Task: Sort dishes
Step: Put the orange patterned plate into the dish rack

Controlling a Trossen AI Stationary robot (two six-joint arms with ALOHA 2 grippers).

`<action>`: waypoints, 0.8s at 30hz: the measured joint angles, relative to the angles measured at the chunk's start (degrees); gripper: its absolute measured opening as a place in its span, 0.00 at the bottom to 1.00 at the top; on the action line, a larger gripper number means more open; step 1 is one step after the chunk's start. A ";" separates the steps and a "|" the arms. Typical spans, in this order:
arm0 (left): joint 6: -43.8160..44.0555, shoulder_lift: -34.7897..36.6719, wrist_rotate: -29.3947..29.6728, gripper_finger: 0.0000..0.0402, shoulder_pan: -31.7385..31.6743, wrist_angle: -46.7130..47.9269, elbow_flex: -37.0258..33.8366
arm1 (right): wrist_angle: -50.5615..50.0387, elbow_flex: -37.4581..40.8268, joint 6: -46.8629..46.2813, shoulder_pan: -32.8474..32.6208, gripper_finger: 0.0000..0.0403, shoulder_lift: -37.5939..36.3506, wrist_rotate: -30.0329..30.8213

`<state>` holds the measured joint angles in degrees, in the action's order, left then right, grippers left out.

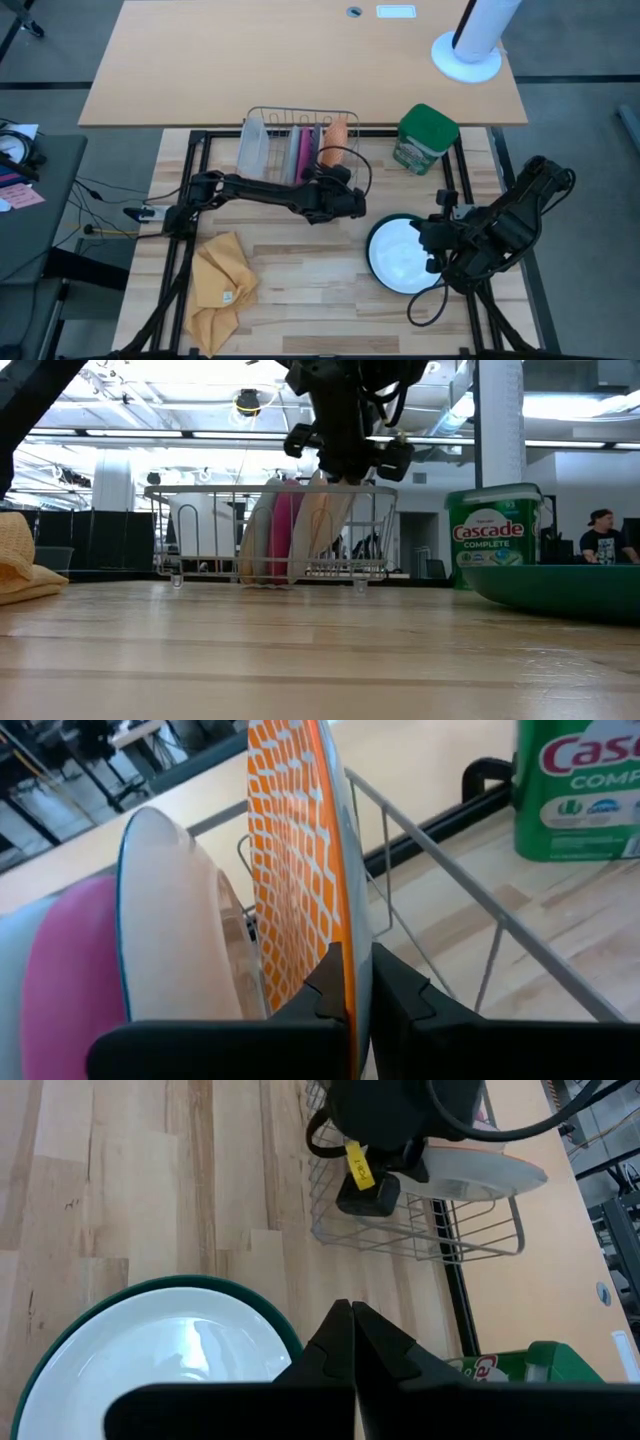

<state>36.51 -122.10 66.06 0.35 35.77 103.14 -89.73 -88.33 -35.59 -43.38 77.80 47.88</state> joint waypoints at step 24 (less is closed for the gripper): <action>3.83 0.17 6.25 0.01 2.26 4.64 -0.56 | 0.02 0.00 0.01 0.00 0.00 0.00 -0.04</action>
<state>40.34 -121.93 72.31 2.61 40.41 102.58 -89.71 -88.33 -35.58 -43.38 77.80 47.83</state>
